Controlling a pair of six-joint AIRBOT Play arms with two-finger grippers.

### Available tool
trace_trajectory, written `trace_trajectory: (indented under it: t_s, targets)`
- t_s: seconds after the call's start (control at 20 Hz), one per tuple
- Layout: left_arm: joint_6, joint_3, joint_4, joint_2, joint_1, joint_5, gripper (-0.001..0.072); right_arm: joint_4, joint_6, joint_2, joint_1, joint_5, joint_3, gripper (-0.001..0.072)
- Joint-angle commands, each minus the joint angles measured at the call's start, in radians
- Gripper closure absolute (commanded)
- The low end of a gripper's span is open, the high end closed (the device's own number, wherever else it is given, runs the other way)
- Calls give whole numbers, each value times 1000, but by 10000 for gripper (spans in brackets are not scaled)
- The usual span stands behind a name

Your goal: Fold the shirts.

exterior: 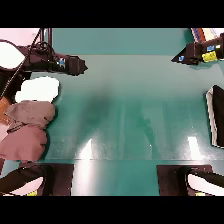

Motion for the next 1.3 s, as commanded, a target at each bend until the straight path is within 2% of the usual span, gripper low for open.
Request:
trace_trajectory:
  t_s: [0.0, 0.05, 0.15, 0.2, 0.45, 0.75, 0.8, 0.85, 0.9, 1.05, 1.15, 1.25]
  targets:
    - [5, 0, 225, -8, 8, 81, 228, 0, 0, -1, 0, 1, 0, 687]
    - [-62, 0, 351, -20, 18, 78, 149, 0, 0, -1, 1, 1, 0, 687]
    - [-152, -1, 550, -69, 81, 26, 148, 0, 0, -1, 0, 1, 0, 687]
    - [-171, -1, 581, -106, 133, -3, 147, 0, 0, -1, 1, 1, 0, 687]
    - [-171, -1, 581, -331, 328, -29, 147, 0, 0, -1, 1, 0, 0, 687]
    - [-171, 0, 581, -466, 394, 22, 150, 0, 0, -1, 1, -1, 0, 687]
    - [-171, 3, 580, -466, 394, 21, 256, 0, 0, -1, 1, -1, 0, 687]
    - [-171, 11, 580, -465, 394, 9, 484, 0, 0, -1, 0, -1, 0, 687]
    - [-169, 28, 581, -464, 394, -9, 673, 0, 0, -1, 0, -4, 0, 687]
    - [-162, 92, 581, -406, 394, -47, 681, 2, 0, 2, -11, -6, 31, 687]
    - [-151, 156, 578, -301, 393, -56, 681, 1, 0, 2, -29, 0, 109, 687]
    - [-78, 236, 552, -159, 387, -95, 682, 0, 0, 3, -59, 32, 209, 687]
